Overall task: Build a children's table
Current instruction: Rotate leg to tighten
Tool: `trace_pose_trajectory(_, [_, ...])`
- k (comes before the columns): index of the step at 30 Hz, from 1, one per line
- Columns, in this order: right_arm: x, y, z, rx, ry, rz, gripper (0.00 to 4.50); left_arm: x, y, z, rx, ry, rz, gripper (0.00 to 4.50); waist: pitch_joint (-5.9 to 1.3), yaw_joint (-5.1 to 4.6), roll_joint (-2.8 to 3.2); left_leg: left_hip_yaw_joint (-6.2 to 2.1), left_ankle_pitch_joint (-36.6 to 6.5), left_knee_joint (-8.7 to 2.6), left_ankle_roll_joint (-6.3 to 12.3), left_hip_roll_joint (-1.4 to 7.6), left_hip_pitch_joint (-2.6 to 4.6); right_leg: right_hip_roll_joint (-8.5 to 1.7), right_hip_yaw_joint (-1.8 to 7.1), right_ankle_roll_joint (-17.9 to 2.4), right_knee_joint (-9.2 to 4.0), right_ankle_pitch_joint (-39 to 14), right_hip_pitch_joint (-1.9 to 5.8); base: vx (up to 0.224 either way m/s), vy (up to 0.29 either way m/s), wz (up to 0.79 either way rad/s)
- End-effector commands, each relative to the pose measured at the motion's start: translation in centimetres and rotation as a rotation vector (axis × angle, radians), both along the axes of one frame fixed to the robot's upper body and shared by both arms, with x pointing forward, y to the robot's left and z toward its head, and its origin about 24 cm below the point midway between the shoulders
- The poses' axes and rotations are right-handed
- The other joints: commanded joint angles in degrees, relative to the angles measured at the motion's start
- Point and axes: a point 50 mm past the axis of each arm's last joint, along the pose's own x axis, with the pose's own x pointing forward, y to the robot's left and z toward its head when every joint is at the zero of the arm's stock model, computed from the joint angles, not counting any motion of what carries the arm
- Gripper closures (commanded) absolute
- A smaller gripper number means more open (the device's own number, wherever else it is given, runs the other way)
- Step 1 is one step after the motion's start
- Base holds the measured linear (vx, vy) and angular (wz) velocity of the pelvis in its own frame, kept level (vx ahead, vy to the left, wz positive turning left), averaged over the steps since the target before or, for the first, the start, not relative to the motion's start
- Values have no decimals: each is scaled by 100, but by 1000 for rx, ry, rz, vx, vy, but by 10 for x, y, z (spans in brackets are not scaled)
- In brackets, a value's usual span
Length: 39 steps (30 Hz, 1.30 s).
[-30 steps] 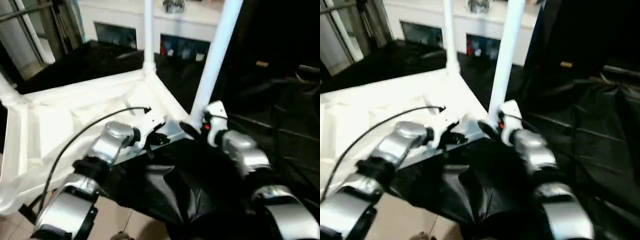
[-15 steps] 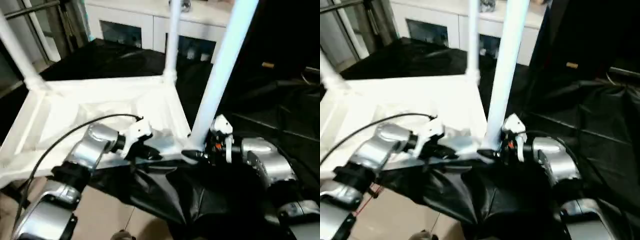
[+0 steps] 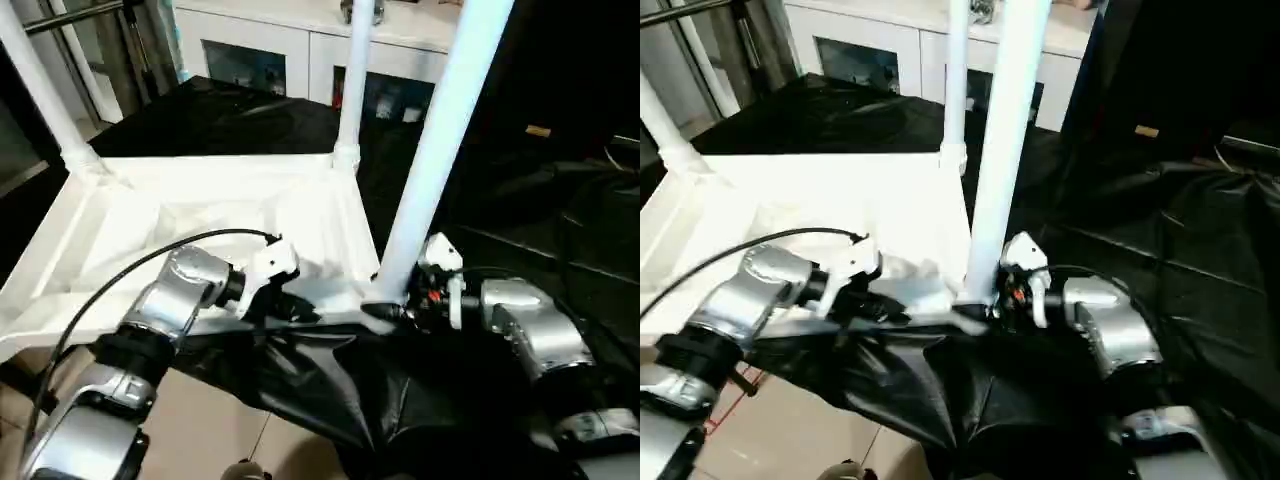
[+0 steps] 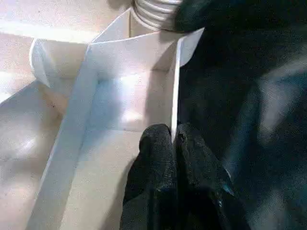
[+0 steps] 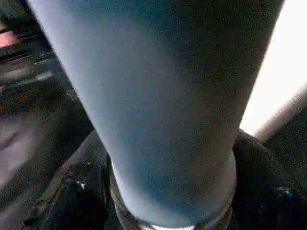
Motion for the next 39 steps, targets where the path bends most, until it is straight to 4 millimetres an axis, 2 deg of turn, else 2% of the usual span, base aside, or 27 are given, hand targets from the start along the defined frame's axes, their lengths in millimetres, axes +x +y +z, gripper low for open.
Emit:
trace_pose_trajectory(1, [5, 17, -18, -24, 52, -151, 171, 15, -23, 17, -66, -81, 89, 450, -359, -55, -47, -18, -1092, -368, -19, 122, 69, -429, 255, -1086, -450, -1302, 266, 0, 0, 0])
trace_pose_trajectory(2, [10, 21, -23, -12, 85, -279, 171, 21, -30, 17, -67, -93, 166, 450, -368, -91, -58, -16, -1133, -370, -57, 119, 77, -429, 251, -1078, -458, -1339, 272, 0, 0, 0])
trace_pose_trajectory(3, [10, 21, -23, -12, 85, -279, 171, 21, -30, 17, -67, -93, 166, 450, -363, -115, -66, -20, -1164, -370, -52, 111, 74, -430, 254, -1071, -470, -1334, 281, 0, 0, 0])
trace_pose_trajectory(5, [14, 31, -28, 12, 117, -395, 172, 26, -40, 18, -69, -110, 233, 450, -374, -130, -59, -11, -1064, -356, 60, 106, 56, -428, 260, -1084, -453, -1099, 295, 0, 0, 0])
trace_pose_trajectory(10, [17, 42, -32, -25, 110, -481, 172, 26, -57, 17, -82, -132, 242, 450, -383, -139, -39, -5, -911, -349, 133, 104, 48, -411, 250, -1177, -422, -676, 302, 0, 0, 0])
trace_pose_trajectory(12, [17, 45, -32, -26, 102, -483, 116, 25, -61, 17, -87, -133, 237, 450, -380, -136, -37, -1, -1012, -352, 131, 106, 58, -424, 249, -1175, -439, -784, 298, 0, 0, 0])
trace_pose_trajectory(14, [18, 49, -30, 13, 102, -453, 99, 23, -64, 16, -87, -138, 204, 450, -374, -139, -30, -5, -1137, -360, 153, 106, 56, -428, 251, -1121, -465, -959, 302, 0, 0, 0])
trace_pose_trajectory(17, [19, 49, -28, 23, 90, -429, 76, 21, -63, 15, -90, -139, 185, 450, -374, -144, -31, -12, -1113, -366, 172, 112, 48, -423, 249, -1126, -451, -875, 310, 0, 0, 0])
trace_pose_trajectory(22, [17, 39, -13, 15, -24, -211, 67, 13, -53, 14, -98, -124, 69, 450, -390, -138, -41, -5, -967, -340, 284, 107, 29, -420, 245, -1205, -420, -567, 337, 0, 0, 0])
trace_pose_trajectory(25, [13, 33, -7, 29, -60, -104, 67, 9, -48, 14, -101, -109, 14, 450, -402, -122, -64, 1, -835, -319, 442, 113, 15, -421, 240, -1260, -390, -338, 360, 0, 0, 0])
trace_pose_trajectory(27, [10, 29, -4, 38, -68, -40, 67, 7, -45, 14, -104, -101, -24, 450, -394, -123, -50, 2, -802, -323, 471, 120, 18, -414, 235, -1301, -386, -315, 345, 0, 0, 0])
trace_pose_trajectory(29, [2, 21, 0, 34, -64, 103, 67, 2, -38, 13, -98, -81, -85, 450, -381, -93, -51, 13, -886, -317, 523, 135, 32, -401, 223, -1325, -408, -434, 346, 0, 0, 0])
trace_pose_trajectory(34, [-6, 15, 2, 20, -57, 214, 67, -1, -32, 13, -91, -72, -134, 450, -371, -51, -54, 13, -1024, -332, 436, 154, 40, -416, 230, -1282, -426, -757, 318, 0, 0, 0])
trace_pose_trajectory(36, [-14, 9, 5, 8, -28, 332, 67, -5, -22, 12, -66, -48, -182, 450, -369, -44, -78, 15, -1037, -332, 422, 151, 46, -410, 231, -1248, -431, -825, 315, 0, 0, 0])
trace_pose_trajectory(39, [-19, 8, 5, -5, -14, 389, 98, -8, -17, 11, -54, -21, -210, 450, -376, -28, -73, 18, -943, -323, 450, 153, 32, -411, 233, -1262, -408, -726, 309, 0, 0, 0])
